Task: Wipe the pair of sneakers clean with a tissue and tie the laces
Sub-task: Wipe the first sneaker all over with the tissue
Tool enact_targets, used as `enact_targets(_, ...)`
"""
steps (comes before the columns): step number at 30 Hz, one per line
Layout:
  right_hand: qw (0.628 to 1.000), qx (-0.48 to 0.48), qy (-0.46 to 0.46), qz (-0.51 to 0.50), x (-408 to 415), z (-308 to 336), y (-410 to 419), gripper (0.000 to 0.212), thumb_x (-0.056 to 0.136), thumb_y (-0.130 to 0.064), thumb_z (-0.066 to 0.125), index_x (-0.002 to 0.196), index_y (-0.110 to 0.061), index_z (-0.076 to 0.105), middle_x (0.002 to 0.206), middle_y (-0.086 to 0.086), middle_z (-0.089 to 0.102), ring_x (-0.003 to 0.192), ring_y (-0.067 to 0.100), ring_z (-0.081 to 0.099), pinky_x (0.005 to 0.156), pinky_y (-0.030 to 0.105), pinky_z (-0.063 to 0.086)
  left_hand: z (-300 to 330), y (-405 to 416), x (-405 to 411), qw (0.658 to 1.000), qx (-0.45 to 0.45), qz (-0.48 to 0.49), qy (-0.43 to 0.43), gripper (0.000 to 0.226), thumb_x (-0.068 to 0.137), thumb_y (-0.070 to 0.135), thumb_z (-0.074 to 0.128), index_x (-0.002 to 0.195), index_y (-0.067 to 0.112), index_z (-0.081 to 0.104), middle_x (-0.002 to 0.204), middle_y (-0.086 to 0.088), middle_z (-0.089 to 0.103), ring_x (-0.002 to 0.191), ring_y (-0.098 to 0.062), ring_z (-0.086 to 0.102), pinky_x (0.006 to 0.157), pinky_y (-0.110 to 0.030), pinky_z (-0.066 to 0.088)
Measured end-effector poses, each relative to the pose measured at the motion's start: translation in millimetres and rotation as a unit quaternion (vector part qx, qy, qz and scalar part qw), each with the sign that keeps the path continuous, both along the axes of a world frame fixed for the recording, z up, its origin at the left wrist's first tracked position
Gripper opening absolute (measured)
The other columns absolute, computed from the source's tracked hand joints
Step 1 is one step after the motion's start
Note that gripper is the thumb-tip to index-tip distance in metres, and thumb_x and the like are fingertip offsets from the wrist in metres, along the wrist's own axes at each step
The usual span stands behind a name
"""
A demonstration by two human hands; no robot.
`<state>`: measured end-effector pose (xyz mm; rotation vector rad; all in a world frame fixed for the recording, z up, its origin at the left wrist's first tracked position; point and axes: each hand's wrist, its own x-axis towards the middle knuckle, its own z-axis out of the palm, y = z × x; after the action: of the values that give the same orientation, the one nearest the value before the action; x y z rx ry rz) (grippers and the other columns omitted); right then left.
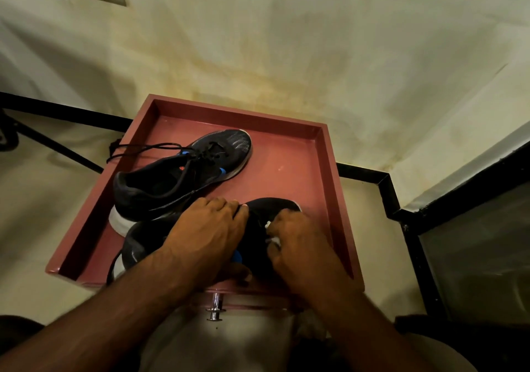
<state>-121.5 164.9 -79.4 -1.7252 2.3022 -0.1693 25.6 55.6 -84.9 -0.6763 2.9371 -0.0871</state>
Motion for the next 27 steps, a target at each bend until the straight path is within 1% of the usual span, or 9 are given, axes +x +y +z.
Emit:
enact_targets(4, 0.996, -0.072, 0.031, -0.045, -13.6, 6.2, 1.9, 0.014, 0.094, -0.020, 0.063, 0.102, -0.018, 0.076, 0.108, 0.004, 0.067, 0.101, 0.023, 0.064, 0.086, 0.036, 0.054, -1.5, -0.2, -1.2, 1.000, -0.001, 0.002, -0.006, 0.117, 0.072, 0.088, 0.055, 0.157, 0.013, 0.023, 0.153, -0.007, 0.042, 0.135, -0.027, 0.045, 0.110, -0.042, 0.038)
enact_targets(8, 0.991, -0.053, -0.057, -0.110, -22.5, 8.2, 2.7, 0.014, 0.093, -0.017, 0.069, 0.099, -0.019, 0.081, 0.098, 0.000, 0.074, 0.079, 0.007, 0.063, 0.065, 0.005, 0.045, -2.0, -0.4, 1.1, 1.000, -0.001, 0.002, 0.003, 0.118, 0.070, 0.090, 0.055, 0.155, 0.013, 0.026, 0.150, -0.006, 0.045, 0.133, -0.027, 0.047, 0.109, -0.042, 0.039)
enact_targets(11, 0.989, 0.024, -0.136, -0.049, -3.4, 5.5, 6.2, 0.020, 0.096, -0.022, 0.067, 0.112, -0.024, 0.079, 0.110, -0.005, 0.075, 0.090, 0.006, 0.068, 0.078, 0.013, 0.054, -3.1, 0.4, 0.6, 1.000, -0.001, 0.004, 0.004, 0.117, 0.071, 0.087, 0.057, 0.155, 0.012, 0.027, 0.150, -0.007, 0.045, 0.132, -0.027, 0.047, 0.109, -0.043, 0.039)
enact_targets(13, 0.989, 0.029, -0.102, -0.102, -14.6, 9.5, -1.9, 0.022, 0.101, -0.018, 0.061, 0.115, -0.016, 0.077, 0.114, 0.001, 0.074, 0.098, 0.015, 0.070, 0.084, 0.017, 0.053, -3.5, -0.1, -0.4, 1.000, -0.002, 0.005, 0.000, 0.119, 0.071, 0.088, 0.056, 0.156, 0.011, 0.024, 0.151, -0.007, 0.044, 0.133, -0.027, 0.046, 0.110, -0.042, 0.039)
enact_targets(15, 0.984, -0.068, -0.043, -0.158, -31.4, 8.1, -7.3, 0.019, 0.100, -0.015, 0.060, 0.107, -0.012, 0.078, 0.106, 0.006, 0.074, 0.095, 0.022, 0.070, 0.079, 0.021, 0.052, -1.8, -0.9, -0.9, 1.000, -0.002, 0.002, 0.002, 0.121, 0.070, 0.090, 0.054, 0.157, 0.012, 0.023, 0.151, -0.007, 0.044, 0.134, -0.027, 0.046, 0.110, -0.042, 0.038)
enact_targets(17, 0.992, -0.054, -0.016, -0.112, -24.4, 5.4, -4.6, 0.016, 0.097, -0.017, 0.063, 0.104, -0.017, 0.078, 0.103, 0.004, 0.072, 0.093, 0.021, 0.068, 0.081, 0.028, 0.056, -1.8, -0.9, -0.3, 1.000, 0.001, 0.003, 0.005, 0.120, 0.070, 0.089, 0.055, 0.156, 0.012, 0.024, 0.151, -0.007, 0.044, 0.133, -0.027, 0.046, 0.110, -0.042, 0.039)
enact_targets(20, 0.995, 0.018, -0.089, -0.036, 1.6, 0.7, 11.3, 0.017, 0.096, -0.023, 0.066, 0.108, -0.023, 0.078, 0.105, -0.004, 0.072, 0.088, 0.009, 0.066, 0.077, 0.018, 0.054, -3.6, 0.3, -0.3, 1.000, 0.001, 0.005, 0.002, 0.117, 0.071, 0.086, 0.058, 0.155, 0.012, 0.026, 0.150, -0.007, 0.045, 0.132, -0.027, 0.047, 0.109, -0.042, 0.039)
enact_targets(24, 0.986, -0.106, 0.040, -0.120, -31.2, 7.1, 0.6, 0.010, 0.091, -0.017, 0.065, 0.090, -0.017, 0.075, 0.089, 0.004, 0.069, 0.085, 0.024, 0.067, 0.073, 0.037, 0.055, -1.3, 0.4, -1.1, 1.000, -0.004, 0.003, 0.000, 0.119, 0.071, 0.089, 0.055, 0.156, 0.012, 0.024, 0.152, -0.006, 0.044, 0.134, -0.026, 0.046, 0.110, -0.042, 0.038)
enact_targets(27, 0.996, -0.046, -0.011, -0.074, -19.1, 5.5, 4.3, 0.014, 0.094, -0.020, 0.065, 0.099, -0.021, 0.078, 0.099, -0.001, 0.071, 0.086, 0.012, 0.064, 0.071, 0.020, 0.048, 0.0, 1.6, -1.1, 1.000, -0.002, 0.006, 0.004, 0.116, 0.072, 0.086, 0.057, 0.156, 0.012, 0.025, 0.152, -0.007, 0.043, 0.136, -0.027, 0.045, 0.111, -0.042, 0.037)
